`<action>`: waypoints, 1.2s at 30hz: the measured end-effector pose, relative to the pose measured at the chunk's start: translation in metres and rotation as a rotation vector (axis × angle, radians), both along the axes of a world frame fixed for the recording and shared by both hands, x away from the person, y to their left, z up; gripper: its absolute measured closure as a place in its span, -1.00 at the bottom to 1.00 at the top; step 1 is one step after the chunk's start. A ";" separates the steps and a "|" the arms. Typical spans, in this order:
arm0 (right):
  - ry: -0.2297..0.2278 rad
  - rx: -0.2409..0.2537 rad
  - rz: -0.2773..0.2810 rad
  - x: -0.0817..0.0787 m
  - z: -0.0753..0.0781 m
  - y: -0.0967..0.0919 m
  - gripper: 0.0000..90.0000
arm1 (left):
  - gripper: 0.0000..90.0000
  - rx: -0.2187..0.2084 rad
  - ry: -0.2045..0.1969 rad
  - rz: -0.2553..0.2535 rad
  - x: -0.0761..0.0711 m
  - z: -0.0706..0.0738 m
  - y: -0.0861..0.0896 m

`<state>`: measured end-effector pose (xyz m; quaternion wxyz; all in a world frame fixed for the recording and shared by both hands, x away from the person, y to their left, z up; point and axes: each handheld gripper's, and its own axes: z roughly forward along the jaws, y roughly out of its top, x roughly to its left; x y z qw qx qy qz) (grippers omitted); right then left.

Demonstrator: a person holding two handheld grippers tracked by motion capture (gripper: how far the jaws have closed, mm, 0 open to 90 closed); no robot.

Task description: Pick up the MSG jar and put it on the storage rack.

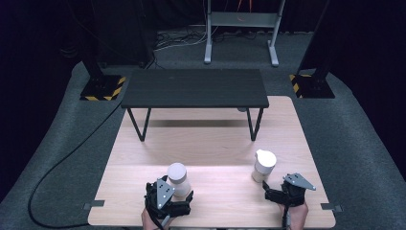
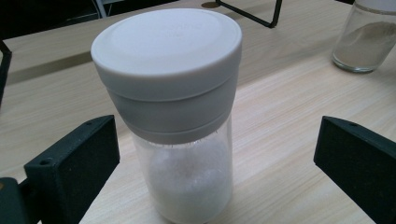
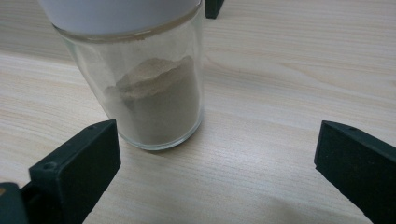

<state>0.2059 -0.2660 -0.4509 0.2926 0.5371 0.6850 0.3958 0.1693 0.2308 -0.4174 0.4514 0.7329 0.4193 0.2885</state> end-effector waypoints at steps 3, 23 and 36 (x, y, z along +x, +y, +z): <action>-0.001 0.003 -0.001 0.000 0.000 -0.001 -1.00 | -1.00 0.002 0.000 0.005 0.003 0.000 -0.001; 0.002 0.004 0.006 0.000 0.000 -0.001 -1.00 | -0.99 -0.033 -0.036 0.037 0.019 -0.006 0.002; -0.001 0.000 0.009 0.000 0.000 -0.001 -1.00 | -0.54 -0.083 -0.037 0.006 0.022 -0.012 0.008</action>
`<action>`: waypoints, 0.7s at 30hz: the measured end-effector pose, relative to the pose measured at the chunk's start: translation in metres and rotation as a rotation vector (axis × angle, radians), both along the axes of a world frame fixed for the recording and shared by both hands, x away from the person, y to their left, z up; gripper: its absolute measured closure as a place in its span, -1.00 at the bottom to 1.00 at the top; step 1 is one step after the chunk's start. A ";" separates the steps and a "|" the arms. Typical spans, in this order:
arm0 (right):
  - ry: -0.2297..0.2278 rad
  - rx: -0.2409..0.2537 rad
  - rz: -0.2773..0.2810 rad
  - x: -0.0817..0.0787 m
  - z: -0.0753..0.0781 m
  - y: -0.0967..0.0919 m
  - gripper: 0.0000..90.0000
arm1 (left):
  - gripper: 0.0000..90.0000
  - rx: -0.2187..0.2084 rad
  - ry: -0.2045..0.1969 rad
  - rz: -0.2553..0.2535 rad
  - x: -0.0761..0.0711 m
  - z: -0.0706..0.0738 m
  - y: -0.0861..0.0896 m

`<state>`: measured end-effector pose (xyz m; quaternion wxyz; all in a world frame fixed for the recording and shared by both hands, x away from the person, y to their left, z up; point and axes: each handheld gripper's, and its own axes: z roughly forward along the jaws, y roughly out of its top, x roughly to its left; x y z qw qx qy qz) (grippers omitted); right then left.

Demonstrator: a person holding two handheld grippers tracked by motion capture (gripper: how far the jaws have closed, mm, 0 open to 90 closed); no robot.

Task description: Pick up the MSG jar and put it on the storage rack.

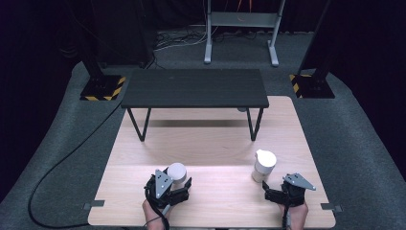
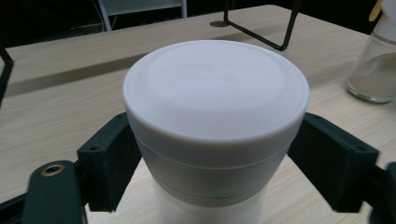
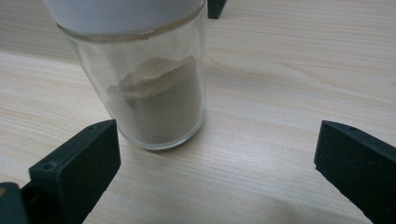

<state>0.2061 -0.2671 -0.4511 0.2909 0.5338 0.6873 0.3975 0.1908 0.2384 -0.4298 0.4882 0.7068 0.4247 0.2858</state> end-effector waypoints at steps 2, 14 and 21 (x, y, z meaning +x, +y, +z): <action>-0.002 -0.001 0.000 0.000 0.000 0.000 -1.00 | -0.47 -0.007 -0.007 0.002 -0.001 -0.001 0.000; -0.002 0.000 0.001 0.000 0.000 0.000 -1.00 | -0.25 -0.018 -0.014 0.006 -0.001 -0.004 0.005; -0.002 0.002 0.001 0.000 0.000 0.000 -1.00 | -0.24 -0.018 -0.018 0.000 0.000 -0.005 0.006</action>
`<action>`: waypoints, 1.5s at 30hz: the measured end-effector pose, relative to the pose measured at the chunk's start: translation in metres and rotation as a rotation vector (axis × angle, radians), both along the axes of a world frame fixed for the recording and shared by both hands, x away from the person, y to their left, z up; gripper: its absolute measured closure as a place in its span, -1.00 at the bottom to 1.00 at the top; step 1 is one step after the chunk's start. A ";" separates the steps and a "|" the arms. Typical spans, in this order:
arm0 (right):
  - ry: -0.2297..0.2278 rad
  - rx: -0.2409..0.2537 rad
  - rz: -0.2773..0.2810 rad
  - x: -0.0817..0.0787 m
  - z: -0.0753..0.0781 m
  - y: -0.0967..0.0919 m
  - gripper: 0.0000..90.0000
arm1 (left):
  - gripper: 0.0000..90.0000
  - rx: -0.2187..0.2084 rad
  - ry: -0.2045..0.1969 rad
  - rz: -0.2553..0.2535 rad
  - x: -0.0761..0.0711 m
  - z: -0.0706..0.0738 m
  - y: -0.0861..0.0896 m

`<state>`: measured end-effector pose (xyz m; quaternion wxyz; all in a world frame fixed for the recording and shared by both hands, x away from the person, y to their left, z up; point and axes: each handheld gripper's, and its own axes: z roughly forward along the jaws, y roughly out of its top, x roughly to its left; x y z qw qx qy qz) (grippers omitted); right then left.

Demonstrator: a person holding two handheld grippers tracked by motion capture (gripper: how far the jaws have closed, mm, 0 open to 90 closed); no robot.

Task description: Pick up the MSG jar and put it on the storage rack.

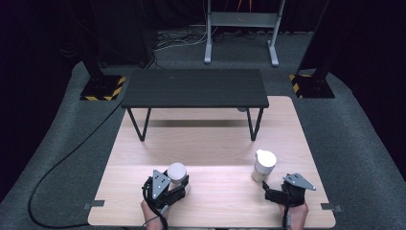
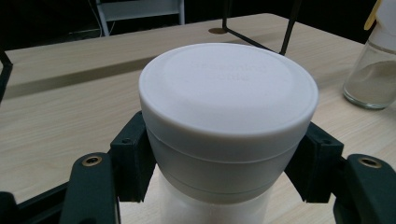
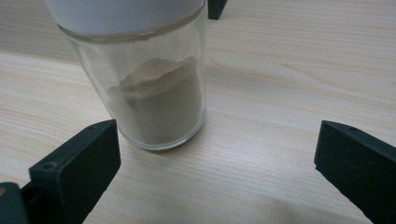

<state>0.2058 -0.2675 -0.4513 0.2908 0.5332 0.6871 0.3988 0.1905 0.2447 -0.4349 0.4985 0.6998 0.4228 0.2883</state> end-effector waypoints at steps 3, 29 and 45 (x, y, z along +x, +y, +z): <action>0.001 -0.001 0.000 0.000 0.000 0.000 -1.00 | -0.24 -0.001 -0.004 0.002 -0.001 -0.001 0.000; 0.000 -0.003 0.001 0.000 0.000 0.000 -1.00 | -0.23 0.004 0.008 -0.024 0.003 0.003 0.005; 0.001 -0.002 0.002 0.000 0.000 0.000 -1.00 | -0.23 0.011 -0.003 -0.026 0.002 0.005 0.004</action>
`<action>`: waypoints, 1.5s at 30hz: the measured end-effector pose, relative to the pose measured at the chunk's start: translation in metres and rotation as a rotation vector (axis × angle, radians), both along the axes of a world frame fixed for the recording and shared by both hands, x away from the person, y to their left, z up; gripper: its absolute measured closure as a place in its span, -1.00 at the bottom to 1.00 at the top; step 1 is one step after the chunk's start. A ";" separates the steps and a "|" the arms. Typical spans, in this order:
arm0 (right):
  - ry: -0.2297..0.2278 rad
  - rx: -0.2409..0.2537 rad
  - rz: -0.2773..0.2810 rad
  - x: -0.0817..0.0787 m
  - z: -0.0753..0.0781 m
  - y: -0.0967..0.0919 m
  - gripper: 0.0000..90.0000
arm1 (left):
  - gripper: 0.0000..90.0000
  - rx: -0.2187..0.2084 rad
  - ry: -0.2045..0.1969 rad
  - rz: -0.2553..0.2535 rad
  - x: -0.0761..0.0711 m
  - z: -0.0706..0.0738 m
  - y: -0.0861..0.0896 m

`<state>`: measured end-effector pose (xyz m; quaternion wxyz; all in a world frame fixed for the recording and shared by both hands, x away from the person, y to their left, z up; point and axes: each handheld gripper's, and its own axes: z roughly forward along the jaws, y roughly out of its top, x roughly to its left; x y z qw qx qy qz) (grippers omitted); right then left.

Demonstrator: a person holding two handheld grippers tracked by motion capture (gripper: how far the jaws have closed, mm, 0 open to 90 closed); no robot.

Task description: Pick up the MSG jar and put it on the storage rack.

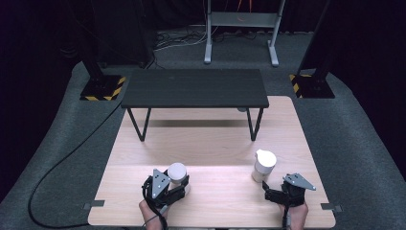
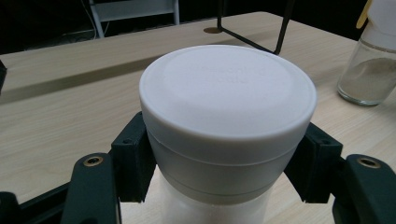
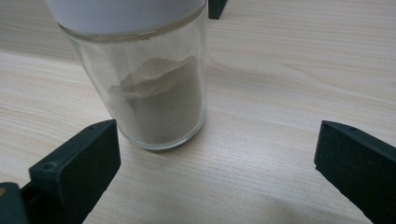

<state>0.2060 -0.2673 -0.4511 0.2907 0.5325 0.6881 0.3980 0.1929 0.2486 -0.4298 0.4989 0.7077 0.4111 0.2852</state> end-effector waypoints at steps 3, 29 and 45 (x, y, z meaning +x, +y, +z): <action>0.001 0.000 -0.001 0.000 0.000 0.000 -1.00 | -0.23 -0.001 -0.009 0.002 0.000 0.001 0.000; 0.004 0.000 0.004 0.001 0.000 0.000 -1.00 | -0.23 0.002 -0.042 -0.009 0.006 0.017 0.002; 0.006 -0.003 0.003 0.001 0.001 0.000 -1.00 | -0.23 -0.013 -0.039 -0.029 0.019 0.030 0.004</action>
